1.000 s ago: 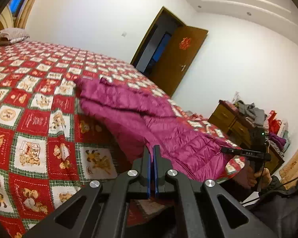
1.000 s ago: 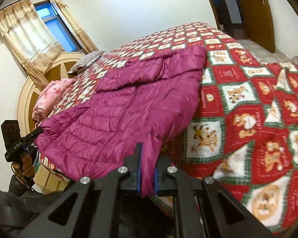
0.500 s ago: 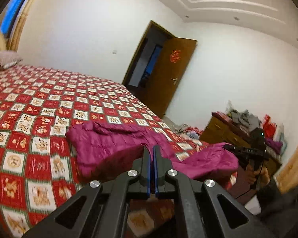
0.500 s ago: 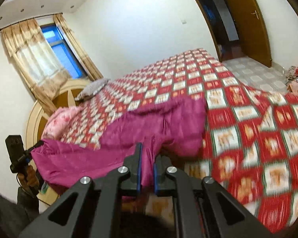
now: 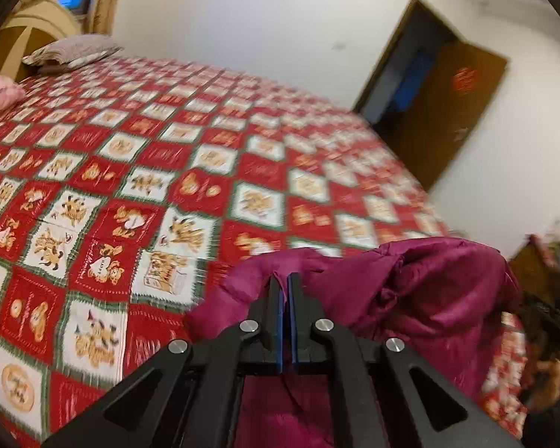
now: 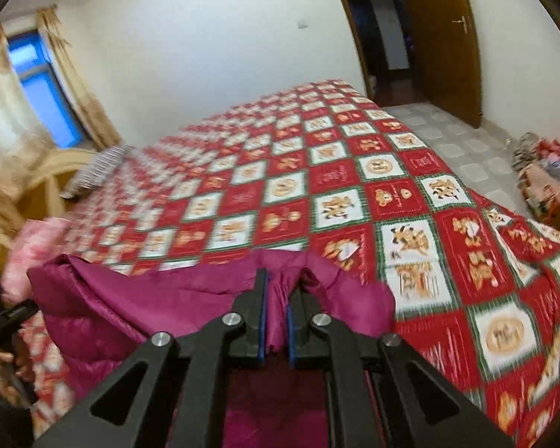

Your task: Fold large clothes

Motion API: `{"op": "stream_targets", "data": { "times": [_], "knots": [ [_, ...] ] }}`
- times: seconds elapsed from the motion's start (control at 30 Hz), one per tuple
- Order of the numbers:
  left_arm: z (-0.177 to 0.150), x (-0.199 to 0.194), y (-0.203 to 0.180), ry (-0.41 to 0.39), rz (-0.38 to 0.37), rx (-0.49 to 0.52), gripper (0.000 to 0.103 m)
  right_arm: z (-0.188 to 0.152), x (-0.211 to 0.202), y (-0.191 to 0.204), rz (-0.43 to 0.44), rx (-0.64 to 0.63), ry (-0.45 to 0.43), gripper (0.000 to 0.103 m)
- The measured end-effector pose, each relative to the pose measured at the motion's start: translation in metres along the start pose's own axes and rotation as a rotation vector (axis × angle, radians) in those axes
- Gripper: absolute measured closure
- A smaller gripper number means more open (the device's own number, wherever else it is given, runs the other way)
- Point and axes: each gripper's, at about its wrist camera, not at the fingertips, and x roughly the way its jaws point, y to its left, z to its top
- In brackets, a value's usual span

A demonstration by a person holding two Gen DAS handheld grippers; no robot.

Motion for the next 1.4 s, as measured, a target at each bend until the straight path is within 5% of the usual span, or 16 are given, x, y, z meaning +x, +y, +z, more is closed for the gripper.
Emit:
{"op": "stream_targets", "data": {
  "times": [0.2,0.37,0.53,0.57,0.6,0.67,0.77,0.87,0.9,1.0,1.13,1.27,1.4],
  "knots": [
    [-0.009,0.081,0.009,0.094,0.183,0.059,0.099,-0.020,0.077,-0.015,-0.135,0.018,0.039,0.093],
    [-0.016,0.099,0.027,0.128,0.108,0.009,0.099,-0.032,0.097,-0.027,-0.160,0.061,0.022,0.088],
    [0.002,0.070,0.052,0.091,-0.077,-0.137,0.098,-0.027,0.086,-0.038,-0.086,0.120,0.023,0.081],
    [0.008,0.066,0.057,0.089,-0.095,-0.162,0.096,-0.024,0.076,-0.043,-0.056,0.153,0.008,0.072],
    [0.014,0.059,0.063,0.085,-0.080,-0.180,0.094,-0.021,0.065,-0.047,-0.032,0.184,-0.013,0.047],
    [0.026,0.040,0.072,0.031,-0.013,-0.181,0.074,-0.017,0.037,-0.050,-0.059,0.212,-0.091,0.020],
    [0.030,0.018,0.057,-0.025,0.069,-0.128,0.058,-0.008,-0.009,-0.032,-0.156,0.135,-0.217,0.023],
    [0.022,0.016,0.015,-0.033,0.098,0.016,0.058,0.001,-0.013,0.010,-0.115,-0.035,-0.170,0.063],
    [0.017,0.018,-0.007,-0.029,0.106,0.081,0.058,0.001,-0.005,0.027,-0.078,-0.076,-0.130,0.067],
    [0.002,0.038,-0.066,-0.023,0.105,0.202,0.058,-0.001,0.035,0.079,0.041,-0.172,-0.012,0.068],
    [-0.013,0.078,-0.122,-0.030,0.131,0.312,0.058,-0.015,0.097,0.128,0.020,-0.300,0.112,0.075],
    [-0.017,0.126,-0.129,-0.001,0.239,0.354,0.058,-0.028,0.135,0.121,-0.012,-0.312,0.177,0.080],
    [-0.018,0.152,-0.113,0.025,0.257,0.305,0.057,-0.036,0.145,0.107,-0.026,-0.316,0.149,0.083]
  ]
}}
